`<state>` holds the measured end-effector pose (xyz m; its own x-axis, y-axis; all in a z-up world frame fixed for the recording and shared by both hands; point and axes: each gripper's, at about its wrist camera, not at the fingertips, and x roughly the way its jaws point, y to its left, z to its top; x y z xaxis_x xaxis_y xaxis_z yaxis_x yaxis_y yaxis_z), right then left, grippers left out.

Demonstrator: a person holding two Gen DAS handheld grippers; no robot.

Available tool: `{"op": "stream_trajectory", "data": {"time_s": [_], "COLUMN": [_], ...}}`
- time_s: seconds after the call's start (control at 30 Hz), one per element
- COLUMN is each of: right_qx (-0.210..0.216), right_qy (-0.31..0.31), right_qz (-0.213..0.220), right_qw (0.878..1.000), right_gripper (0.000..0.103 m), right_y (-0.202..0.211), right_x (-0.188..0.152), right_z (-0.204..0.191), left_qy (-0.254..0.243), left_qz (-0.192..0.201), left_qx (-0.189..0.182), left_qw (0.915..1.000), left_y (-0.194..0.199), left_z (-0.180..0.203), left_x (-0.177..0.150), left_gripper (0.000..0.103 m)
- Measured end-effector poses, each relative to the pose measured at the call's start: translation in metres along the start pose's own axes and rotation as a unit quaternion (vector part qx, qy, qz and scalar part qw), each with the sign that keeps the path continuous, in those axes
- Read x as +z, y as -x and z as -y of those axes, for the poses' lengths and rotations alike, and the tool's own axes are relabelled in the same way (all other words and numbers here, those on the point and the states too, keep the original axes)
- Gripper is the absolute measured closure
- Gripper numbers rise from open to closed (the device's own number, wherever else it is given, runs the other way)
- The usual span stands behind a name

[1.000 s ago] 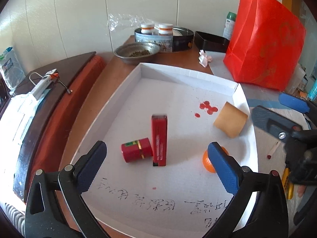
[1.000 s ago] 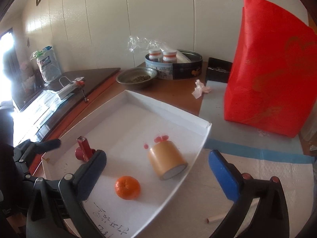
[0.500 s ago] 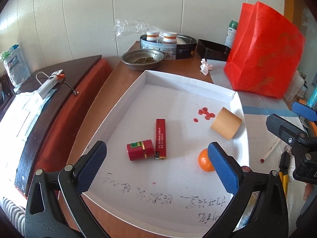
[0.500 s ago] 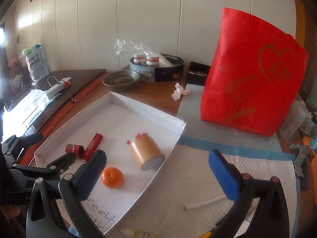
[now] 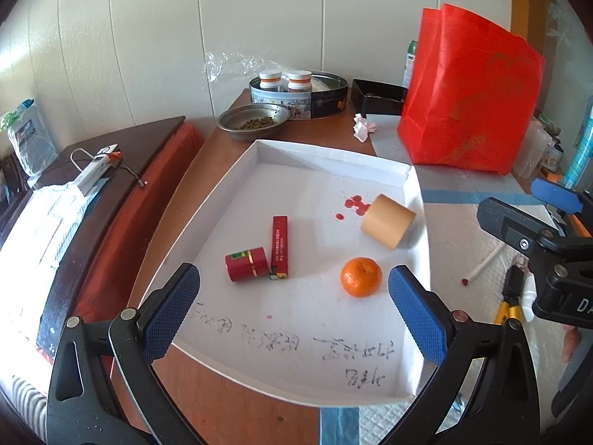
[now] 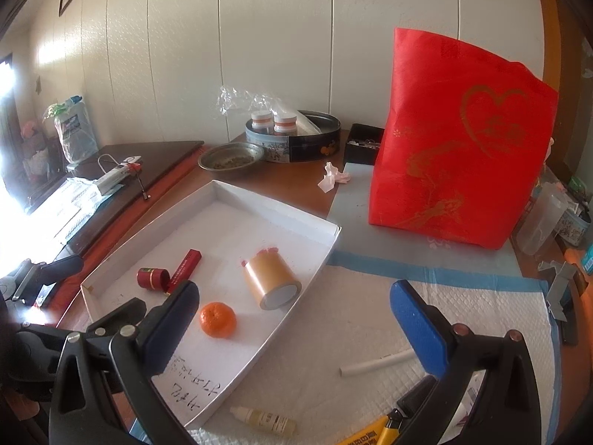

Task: Organize rigid objects
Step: 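Move both tools back over the quilted pad, then grasp the blue binder clip with the left tool while the right tool grasps the barcode box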

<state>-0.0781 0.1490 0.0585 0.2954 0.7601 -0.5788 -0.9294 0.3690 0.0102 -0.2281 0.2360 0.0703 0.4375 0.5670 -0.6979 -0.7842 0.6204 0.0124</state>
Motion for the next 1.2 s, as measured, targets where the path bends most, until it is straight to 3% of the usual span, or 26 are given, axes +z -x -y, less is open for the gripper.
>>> {"op": "stream_trajectory", "data": {"time_s": [0.1, 0.3, 0.43, 0.53, 0.73, 0.87, 0.97, 1.1, 1.2], "right_qx": [0.005, 0.014, 0.005, -0.002, -0.025, -0.019, 0.002, 0.016, 0.006], "right_qy": [-0.004, -0.037, -0.059, -0.092, -0.149, -0.135, -0.104, -0.052, -0.036], "right_qz": [0.004, 0.021, 0.032, 0.025, 0.011, 0.01, -0.002, -0.015, -0.042], "right_qw": [1.0, 0.999, 0.998, 0.995, 0.989, 0.991, 0.995, 0.998, 0.998], "right_gripper": [0.0, 0.0, 0.0, 0.0, 0.0, 0.0, 0.0, 0.0, 0.013], "right_y": [0.006, 0.021, 0.032, 0.034, 0.041, 0.048, 0.048, 0.043, 0.029], "right_x": [-0.003, -0.01, -0.026, -0.042, -0.075, -0.093, -0.104, -0.114, -0.119], "right_z": [0.003, 0.036, 0.071, 0.104, 0.168, 0.191, 0.189, 0.173, 0.173], "left_qy": [-0.011, -0.01, -0.088, -0.135, -0.17, -0.191, -0.207, -0.207, -0.191], "left_qz": [-0.004, -0.011, -0.041, -0.066, -0.09, -0.099, -0.096, -0.105, -0.119], "left_qx": [-0.016, -0.128, -0.184, -0.198, -0.216, -0.226, -0.238, -0.229, -0.22], "left_qw": [0.9998, 0.9917, 0.9782, 0.9686, 0.9573, 0.95, 0.9441, 0.9454, 0.9492], "left_y": [0.006, 0.021, 0.025, 0.023, 0.013, 0.01, 0.013, 0.009, 0.0], "left_z": [0.008, 0.019, 0.048, 0.073, 0.103, 0.118, 0.13, 0.133, 0.127], "left_x": [-0.005, -0.023, -0.049, -0.073, -0.098, -0.103, -0.106, -0.109, -0.11], "left_gripper": [0.0, 0.0, 0.0, 0.0, 0.006, 0.023, 0.023, 0.023, 0.038]}}
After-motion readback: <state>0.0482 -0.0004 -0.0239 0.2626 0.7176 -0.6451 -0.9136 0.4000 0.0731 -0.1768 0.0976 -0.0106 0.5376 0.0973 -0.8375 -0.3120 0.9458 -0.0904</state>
